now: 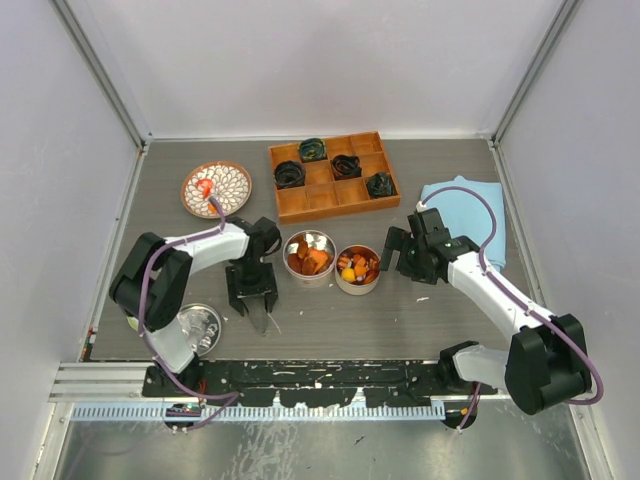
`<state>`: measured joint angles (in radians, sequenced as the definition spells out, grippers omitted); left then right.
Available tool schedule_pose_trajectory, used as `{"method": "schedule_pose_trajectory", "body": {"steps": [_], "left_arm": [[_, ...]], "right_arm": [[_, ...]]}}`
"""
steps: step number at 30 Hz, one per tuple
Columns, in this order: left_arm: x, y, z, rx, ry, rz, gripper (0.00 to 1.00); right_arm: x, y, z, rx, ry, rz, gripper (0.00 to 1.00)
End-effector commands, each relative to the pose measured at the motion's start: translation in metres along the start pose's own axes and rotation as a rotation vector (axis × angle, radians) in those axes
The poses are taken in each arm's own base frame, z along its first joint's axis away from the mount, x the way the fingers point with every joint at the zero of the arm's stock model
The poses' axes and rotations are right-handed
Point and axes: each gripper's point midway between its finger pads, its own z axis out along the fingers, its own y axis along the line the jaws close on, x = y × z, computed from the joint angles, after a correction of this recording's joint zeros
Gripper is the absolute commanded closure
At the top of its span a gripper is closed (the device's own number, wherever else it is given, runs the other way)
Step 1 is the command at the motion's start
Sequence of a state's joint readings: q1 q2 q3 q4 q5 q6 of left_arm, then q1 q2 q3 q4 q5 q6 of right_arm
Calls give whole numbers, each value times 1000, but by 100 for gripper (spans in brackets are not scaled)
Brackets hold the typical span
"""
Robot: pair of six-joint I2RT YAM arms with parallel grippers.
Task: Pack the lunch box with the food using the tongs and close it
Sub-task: Adjust the clamp at the center of the board.
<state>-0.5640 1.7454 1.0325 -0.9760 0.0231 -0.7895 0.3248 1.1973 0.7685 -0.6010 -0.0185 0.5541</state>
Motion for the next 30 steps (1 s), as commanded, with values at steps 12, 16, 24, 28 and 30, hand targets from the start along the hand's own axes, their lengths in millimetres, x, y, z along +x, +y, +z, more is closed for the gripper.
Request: {"method": "schedule_pose_trajectory", "body": {"steps": [12, 16, 24, 28, 30], "left_arm": [[-50, -11, -5, 165, -222, -155, 23], [-50, -12, 0, 157, -201, -159, 26], [-45, -8, 15, 107, -150, -132, 44], [-49, -12, -10, 157, -181, -115, 47], [-50, -17, -35, 216, -203, -101, 47]], "right_arm": [[-12, 2, -1, -2, -40, -6, 0], [-12, 3, -1, -1, -37, -4, 0], [-12, 3, -1, -1, -35, -4, 0], [-13, 2, -3, 5, -40, -5, 0], [-14, 1, -4, 11, -44, -8, 0]]}}
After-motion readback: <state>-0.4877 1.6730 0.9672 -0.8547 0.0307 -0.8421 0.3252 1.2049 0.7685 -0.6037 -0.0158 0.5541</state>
